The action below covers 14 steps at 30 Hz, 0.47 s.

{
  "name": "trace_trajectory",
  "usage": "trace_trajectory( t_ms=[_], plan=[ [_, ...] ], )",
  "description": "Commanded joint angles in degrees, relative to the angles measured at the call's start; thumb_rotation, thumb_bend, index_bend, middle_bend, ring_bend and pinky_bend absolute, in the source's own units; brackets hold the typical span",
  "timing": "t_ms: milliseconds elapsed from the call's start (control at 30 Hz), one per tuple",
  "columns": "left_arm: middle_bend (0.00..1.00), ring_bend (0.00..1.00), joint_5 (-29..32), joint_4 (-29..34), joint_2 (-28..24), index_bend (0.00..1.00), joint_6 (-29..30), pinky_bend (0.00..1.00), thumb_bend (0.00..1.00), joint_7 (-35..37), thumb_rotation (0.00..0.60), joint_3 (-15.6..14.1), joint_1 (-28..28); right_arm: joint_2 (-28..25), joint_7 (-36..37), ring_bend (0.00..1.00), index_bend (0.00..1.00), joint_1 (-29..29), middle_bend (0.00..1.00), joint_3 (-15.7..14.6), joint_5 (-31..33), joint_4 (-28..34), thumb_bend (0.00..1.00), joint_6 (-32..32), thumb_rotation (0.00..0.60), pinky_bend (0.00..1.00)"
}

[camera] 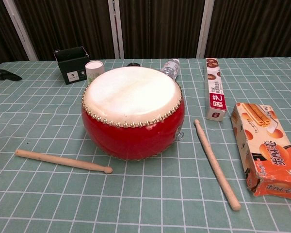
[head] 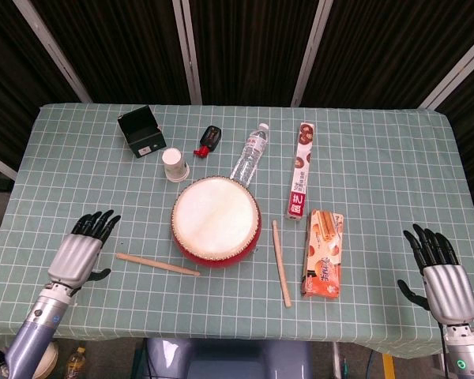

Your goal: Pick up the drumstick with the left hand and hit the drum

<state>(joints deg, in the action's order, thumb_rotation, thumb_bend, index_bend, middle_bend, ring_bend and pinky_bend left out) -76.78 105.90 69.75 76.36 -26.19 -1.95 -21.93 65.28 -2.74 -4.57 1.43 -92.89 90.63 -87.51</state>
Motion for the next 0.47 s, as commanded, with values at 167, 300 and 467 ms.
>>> trace_trajectory(
  t_ms=[167, 300, 467],
  plan=[
    [0.0, 0.0, -9.8, -8.5, -4.8, 0.0, 11.3, 0.01, 0.0, 15.2, 0.6, -2.9, 8.5, 0.2, -0.5, 0.0, 0.0, 0.0, 0.0, -0.1, -0.6, 0.0, 0.28, -0.3, 0.6, 0.08],
    [0.0, 0.0, -10.8, -12.4, -4.0, 0.0, 14.4, 0.0, 0.0, 18.4, 0.6, -3.0, 11.2, 0.2, -0.7, 0.0, 0.0, -0.1, 0.0, -0.1, -0.5, 0.0, 0.28, -0.1, 0.6, 0.08],
    [0.0, 0.0, -11.4, -14.2, -3.9, 0.0, 16.4, 0.0, 0.0, 20.7, 0.6, -3.0, 13.5, 0.1, -0.8, 0.0, 0.0, -0.1, 0.0, -0.1, -0.4, -0.1, 0.28, 0.0, 0.6, 0.08]
  ],
)
